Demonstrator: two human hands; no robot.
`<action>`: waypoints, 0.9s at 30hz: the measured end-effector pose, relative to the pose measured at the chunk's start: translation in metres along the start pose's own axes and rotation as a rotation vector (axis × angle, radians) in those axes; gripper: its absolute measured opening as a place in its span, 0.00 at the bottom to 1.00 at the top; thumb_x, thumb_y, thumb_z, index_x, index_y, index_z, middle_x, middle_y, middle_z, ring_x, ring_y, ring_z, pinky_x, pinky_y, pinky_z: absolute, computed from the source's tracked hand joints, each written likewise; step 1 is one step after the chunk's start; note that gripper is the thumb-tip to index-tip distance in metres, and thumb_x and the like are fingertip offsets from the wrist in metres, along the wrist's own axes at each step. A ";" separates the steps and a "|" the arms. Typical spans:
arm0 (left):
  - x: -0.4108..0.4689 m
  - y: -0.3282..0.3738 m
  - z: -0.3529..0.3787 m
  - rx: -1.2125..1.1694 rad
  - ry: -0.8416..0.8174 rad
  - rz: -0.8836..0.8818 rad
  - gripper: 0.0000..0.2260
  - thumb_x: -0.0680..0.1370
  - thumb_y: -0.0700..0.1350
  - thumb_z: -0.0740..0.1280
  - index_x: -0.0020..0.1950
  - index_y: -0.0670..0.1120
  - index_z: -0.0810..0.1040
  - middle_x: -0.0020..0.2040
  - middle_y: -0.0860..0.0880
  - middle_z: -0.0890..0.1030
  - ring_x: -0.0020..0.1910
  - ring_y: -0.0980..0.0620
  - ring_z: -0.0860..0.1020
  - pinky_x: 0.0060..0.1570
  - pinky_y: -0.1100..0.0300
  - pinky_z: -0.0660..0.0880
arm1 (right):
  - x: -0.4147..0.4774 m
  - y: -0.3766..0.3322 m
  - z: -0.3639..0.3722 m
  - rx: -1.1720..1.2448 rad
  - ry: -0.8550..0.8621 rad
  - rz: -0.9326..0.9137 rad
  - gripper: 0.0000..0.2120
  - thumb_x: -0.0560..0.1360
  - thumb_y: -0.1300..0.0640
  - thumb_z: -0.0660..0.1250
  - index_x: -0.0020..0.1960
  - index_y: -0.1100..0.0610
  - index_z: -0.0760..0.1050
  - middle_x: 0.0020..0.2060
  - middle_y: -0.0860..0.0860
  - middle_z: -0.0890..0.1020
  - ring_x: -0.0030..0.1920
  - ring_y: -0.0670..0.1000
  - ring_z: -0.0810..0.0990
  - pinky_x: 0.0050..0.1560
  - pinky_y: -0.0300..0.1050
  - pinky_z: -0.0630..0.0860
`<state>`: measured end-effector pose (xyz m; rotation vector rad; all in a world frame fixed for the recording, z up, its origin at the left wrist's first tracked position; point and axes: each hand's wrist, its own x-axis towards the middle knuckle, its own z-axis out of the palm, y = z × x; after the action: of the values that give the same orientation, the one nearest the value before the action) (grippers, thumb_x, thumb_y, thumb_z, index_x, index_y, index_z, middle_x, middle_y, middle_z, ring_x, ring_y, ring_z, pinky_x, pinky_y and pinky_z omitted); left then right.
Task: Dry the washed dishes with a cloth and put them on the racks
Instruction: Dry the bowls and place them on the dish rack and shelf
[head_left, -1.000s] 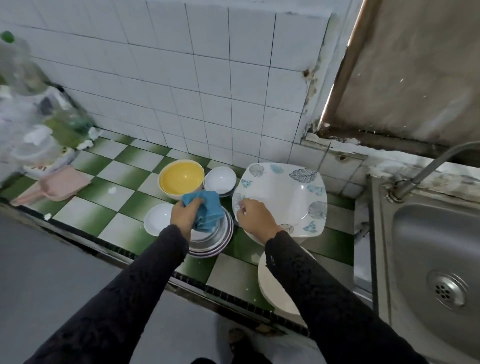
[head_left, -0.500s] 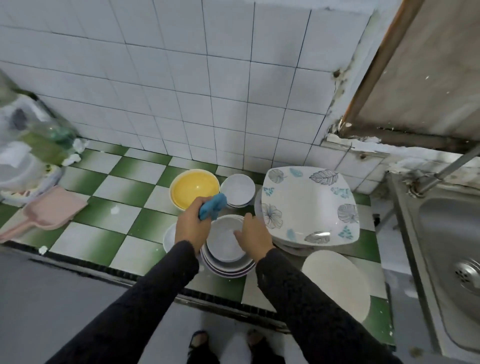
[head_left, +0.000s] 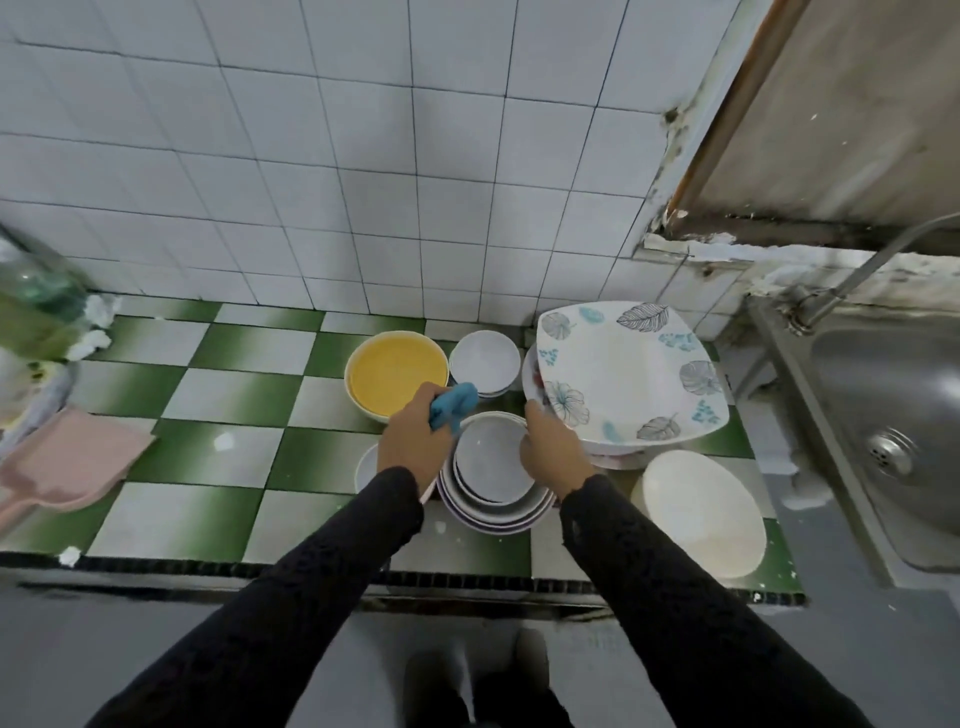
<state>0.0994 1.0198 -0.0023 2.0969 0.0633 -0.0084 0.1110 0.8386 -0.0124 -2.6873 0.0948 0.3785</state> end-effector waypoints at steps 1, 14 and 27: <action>0.001 0.000 0.000 -0.004 -0.004 0.001 0.06 0.80 0.41 0.63 0.55 0.49 0.74 0.46 0.49 0.80 0.45 0.48 0.77 0.46 0.51 0.77 | -0.002 -0.001 -0.002 0.026 0.003 0.012 0.12 0.82 0.64 0.58 0.65 0.61 0.66 0.57 0.61 0.79 0.55 0.59 0.79 0.49 0.45 0.69; 0.005 0.000 -0.006 -0.036 -0.013 0.054 0.07 0.82 0.41 0.62 0.59 0.47 0.72 0.49 0.49 0.78 0.47 0.48 0.77 0.48 0.57 0.75 | -0.013 -0.013 -0.031 0.515 -0.046 0.229 0.35 0.79 0.57 0.67 0.75 0.69 0.50 0.71 0.63 0.68 0.68 0.60 0.71 0.66 0.52 0.72; 0.010 0.013 -0.015 -0.003 -0.005 0.026 0.15 0.82 0.43 0.63 0.68 0.42 0.73 0.52 0.47 0.78 0.49 0.49 0.75 0.51 0.58 0.71 | -0.023 -0.022 -0.053 0.025 0.168 -0.139 0.39 0.65 0.61 0.79 0.69 0.61 0.62 0.62 0.59 0.67 0.59 0.61 0.70 0.57 0.53 0.73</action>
<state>0.1092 1.0268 0.0158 2.0949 0.0326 0.0019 0.1048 0.8363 0.0493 -2.6779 -0.0375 0.1079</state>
